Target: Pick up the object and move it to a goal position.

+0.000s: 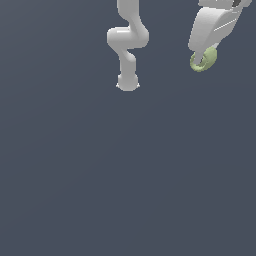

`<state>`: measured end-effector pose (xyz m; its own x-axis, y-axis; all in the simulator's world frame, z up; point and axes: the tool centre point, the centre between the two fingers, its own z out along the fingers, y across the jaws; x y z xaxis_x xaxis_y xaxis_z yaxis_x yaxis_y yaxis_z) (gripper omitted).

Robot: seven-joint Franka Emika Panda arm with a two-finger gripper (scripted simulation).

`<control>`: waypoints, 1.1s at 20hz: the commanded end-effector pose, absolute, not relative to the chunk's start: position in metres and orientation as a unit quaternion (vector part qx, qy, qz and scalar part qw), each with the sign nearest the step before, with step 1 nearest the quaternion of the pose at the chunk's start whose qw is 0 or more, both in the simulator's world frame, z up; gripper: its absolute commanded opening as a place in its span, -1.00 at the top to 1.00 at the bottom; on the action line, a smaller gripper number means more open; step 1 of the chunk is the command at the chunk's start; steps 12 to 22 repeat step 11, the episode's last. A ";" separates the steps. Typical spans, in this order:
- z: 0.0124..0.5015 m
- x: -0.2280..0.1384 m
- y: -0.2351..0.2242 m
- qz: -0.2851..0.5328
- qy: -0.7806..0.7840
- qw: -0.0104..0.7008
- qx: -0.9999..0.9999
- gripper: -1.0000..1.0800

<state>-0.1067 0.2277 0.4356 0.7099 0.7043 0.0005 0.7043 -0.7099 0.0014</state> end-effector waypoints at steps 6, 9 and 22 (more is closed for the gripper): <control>0.468 -0.115 0.242 0.000 0.380 0.000 0.925 1.00; 0.473 -0.116 0.244 0.000 0.380 0.000 0.925 1.00; 0.474 -0.116 0.245 0.000 0.380 0.000 0.925 1.00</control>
